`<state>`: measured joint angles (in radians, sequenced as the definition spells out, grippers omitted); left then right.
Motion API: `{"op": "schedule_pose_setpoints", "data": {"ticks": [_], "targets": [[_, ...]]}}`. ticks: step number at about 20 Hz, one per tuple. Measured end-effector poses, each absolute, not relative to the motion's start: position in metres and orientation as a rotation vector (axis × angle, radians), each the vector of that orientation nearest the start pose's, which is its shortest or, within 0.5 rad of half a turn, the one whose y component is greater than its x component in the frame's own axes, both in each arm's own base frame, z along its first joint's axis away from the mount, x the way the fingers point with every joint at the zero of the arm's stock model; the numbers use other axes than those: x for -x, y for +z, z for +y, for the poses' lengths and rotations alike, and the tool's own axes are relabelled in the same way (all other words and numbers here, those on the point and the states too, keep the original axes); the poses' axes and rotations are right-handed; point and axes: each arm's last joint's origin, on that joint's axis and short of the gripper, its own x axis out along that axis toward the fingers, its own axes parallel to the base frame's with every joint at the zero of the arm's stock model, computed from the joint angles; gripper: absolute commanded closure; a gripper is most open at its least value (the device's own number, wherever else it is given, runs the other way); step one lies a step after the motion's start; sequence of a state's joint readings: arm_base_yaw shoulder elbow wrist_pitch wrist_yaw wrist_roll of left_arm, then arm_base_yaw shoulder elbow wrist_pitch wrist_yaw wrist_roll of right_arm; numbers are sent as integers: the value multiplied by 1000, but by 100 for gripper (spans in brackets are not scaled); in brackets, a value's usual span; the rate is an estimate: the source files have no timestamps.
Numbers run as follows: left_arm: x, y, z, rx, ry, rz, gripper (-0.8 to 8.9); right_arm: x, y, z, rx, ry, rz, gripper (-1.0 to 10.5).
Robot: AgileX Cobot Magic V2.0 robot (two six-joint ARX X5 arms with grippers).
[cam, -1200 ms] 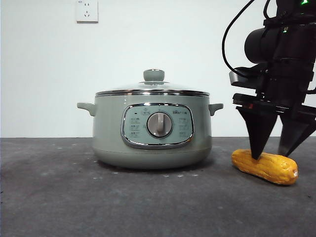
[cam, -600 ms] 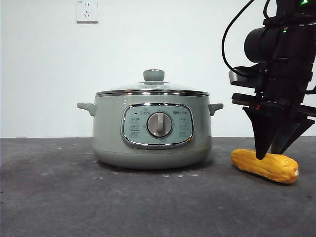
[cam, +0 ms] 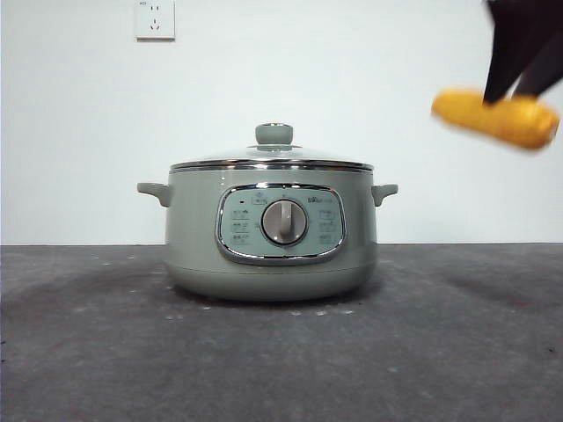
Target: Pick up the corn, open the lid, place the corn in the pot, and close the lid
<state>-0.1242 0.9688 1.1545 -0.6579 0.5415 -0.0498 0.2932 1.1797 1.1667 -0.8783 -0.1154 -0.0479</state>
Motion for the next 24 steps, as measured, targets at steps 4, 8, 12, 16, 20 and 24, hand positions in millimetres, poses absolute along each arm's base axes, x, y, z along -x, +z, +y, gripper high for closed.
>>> {"op": "schedule_pose_setpoints", "data": {"ticks": [4,8,12,16,20,24], "targets": [[-224,396,-74,82,-676,511,239,-173,357,56,104,403,763,963],[-271,392,-118,-3,-701,539,239,-145,368,48,85,426,722,963],[-314,380,-158,-85,-687,565,239,-132,371,44,81,430,710,963],[-348,352,-188,-129,-685,598,239,-129,371,43,81,432,716,963],[-366,321,-201,-147,-678,648,239,-129,371,43,81,432,716,963],[-371,309,-206,-158,-666,674,250,-129,371,43,81,432,716,963]]}}
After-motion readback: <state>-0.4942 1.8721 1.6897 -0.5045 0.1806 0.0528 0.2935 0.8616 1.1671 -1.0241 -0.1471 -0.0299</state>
